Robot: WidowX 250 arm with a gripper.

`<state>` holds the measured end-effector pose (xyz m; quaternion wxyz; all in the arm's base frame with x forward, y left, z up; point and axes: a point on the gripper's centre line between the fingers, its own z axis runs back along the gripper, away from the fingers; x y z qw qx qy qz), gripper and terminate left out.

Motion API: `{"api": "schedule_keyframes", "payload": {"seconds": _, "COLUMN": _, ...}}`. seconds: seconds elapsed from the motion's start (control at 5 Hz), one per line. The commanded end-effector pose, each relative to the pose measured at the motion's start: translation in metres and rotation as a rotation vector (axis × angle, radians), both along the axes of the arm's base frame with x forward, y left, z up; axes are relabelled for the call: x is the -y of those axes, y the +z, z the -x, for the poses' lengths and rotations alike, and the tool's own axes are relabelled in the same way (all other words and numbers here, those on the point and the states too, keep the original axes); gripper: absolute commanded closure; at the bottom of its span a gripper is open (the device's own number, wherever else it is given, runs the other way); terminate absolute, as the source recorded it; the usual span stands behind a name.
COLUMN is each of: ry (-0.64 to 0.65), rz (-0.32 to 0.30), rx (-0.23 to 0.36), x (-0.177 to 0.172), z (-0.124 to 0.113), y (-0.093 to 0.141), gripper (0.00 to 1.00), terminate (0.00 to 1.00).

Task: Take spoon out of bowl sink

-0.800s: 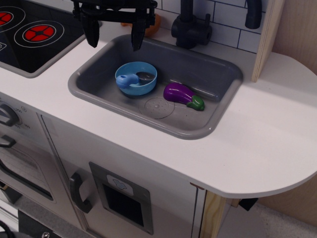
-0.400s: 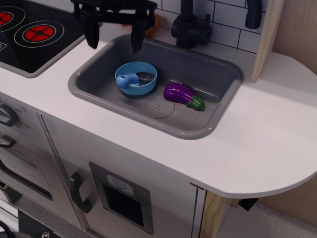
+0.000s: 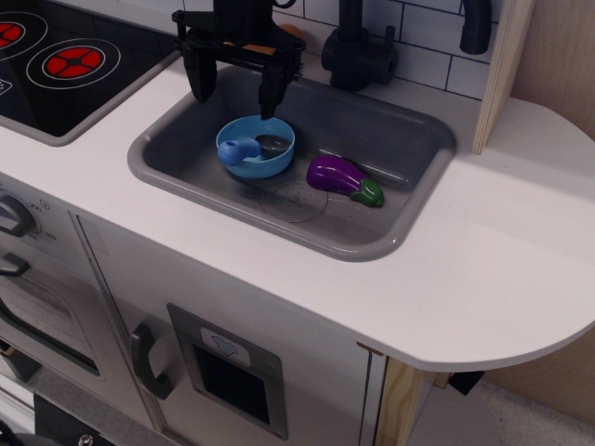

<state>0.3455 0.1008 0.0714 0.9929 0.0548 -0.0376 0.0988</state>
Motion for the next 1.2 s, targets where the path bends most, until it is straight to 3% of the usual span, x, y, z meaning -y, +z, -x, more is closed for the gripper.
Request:
{"api": "schedule_keyframes", "payload": {"seconds": 0.0, "ry": -0.062, "rz": 0.046, "rx": 0.042, "x": -0.013, "z": -0.019, "y": -0.015, "gripper": 0.00, "terminate": 0.00}}
{"api": "schedule_keyframes", "payload": {"seconds": 1.0, "ry": -0.115, "rz": 0.071, "rx": -0.022, "x": -0.012, "z": -0.005, "y": -0.053, "gripper": 0.00, "terminate": 0.00}}
